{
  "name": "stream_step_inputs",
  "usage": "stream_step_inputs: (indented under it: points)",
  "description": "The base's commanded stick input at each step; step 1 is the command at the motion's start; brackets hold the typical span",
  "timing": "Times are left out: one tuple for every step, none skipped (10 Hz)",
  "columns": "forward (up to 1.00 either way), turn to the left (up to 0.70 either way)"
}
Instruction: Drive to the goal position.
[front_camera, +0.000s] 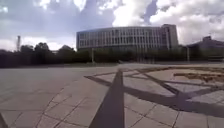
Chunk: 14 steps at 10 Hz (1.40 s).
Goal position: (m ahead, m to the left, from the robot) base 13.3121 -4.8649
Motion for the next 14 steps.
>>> stream_step_inputs:
  points:
    - [0.70,0.00]
    - [0.70,0.00]
    - [0.70,0.00]
    - [0.70,0.00]
    - [0.70,0.00]
    - [0.70,0.00]
    - [0.70,0.00]
    - [0.70,0.00]
    - [0.70,0.00]
    - [0.70,0.00]
    - [0.70,0.00]
    - [0.70,0.00]
    - [0.70,0.00]
    - [0.70,0.00]
